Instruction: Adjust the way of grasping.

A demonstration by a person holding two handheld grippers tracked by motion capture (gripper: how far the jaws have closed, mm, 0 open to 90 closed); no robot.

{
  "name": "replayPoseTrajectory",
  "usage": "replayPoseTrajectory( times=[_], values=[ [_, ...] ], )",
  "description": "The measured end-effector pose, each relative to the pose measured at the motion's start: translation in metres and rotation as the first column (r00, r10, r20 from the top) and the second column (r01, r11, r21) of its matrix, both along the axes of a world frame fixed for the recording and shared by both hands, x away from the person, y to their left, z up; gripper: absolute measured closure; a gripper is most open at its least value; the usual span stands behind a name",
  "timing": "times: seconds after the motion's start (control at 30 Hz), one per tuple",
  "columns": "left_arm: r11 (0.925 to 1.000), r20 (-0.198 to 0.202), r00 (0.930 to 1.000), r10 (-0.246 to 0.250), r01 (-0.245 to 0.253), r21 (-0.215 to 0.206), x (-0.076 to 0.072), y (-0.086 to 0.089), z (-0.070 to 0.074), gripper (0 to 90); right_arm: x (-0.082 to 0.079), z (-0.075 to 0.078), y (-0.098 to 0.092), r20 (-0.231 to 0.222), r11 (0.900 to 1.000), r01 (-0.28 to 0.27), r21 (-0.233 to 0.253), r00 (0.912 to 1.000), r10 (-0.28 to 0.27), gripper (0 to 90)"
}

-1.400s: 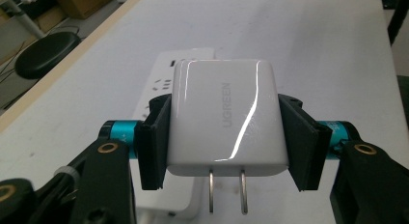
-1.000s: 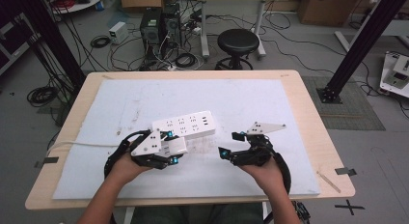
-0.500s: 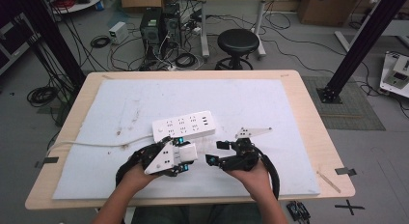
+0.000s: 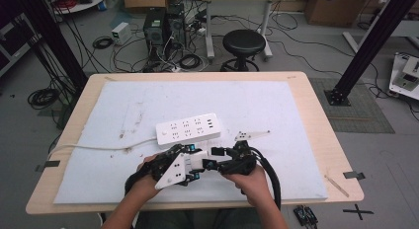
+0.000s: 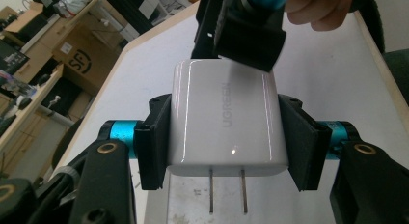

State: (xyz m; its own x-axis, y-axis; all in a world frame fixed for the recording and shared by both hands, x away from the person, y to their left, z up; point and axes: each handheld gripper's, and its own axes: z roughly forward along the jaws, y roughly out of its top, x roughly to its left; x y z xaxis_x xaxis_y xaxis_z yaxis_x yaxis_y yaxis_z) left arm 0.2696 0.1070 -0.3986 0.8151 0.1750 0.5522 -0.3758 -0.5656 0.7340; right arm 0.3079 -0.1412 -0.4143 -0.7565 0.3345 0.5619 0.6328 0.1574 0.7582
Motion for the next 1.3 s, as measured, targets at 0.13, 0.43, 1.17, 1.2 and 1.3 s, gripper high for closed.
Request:
replayPoseTrajectory(
  times=[0.13, 0.43, 1.17, 1.2, 1.3],
  values=[
    [0.9999, 0.006, 0.9999, -0.012, 0.012, -0.008, -0.002, -0.003, 0.001, 42.4, 0.000, -0.001, 0.002, -0.005, 0.999, -0.027, 0.027, 0.9996, 0.027, 26.8],
    [0.9992, 0.037, 0.9987, -0.037, 0.037, -0.016, -0.005, -0.006, 0.003, 42.4, 0.000, -0.001, 0.006, -0.003, 0.996, -0.068, 0.065, 0.9976, 0.069, 42.7],
    [0.9996, -0.031, 0.9995, -0.005, 0.004, -0.030, 0.002, -0.003, 0.001, 30.0, 0.002, -0.001, 0.003, -0.049, 0.996, -0.072, 0.061, 0.9959, 0.075, 63.1],
    [0.9996, -0.039, 0.9992, 0.002, -0.003, -0.028, 0.002, -0.002, 0.002, 29.1, 0.003, 0.000, 0.002, -0.046, 0.996, -0.066, 0.065, 0.9966, 0.069, 63.1],
    [0.9995, -0.055, 0.9983, 0.018, -0.019, -0.026, 0.002, 0.004, 0.003, 26.4, 0.004, 0.002, -0.005, -0.031, 0.997, -0.045, 0.067, 0.9984, 0.047, 63.2]
  ],
)
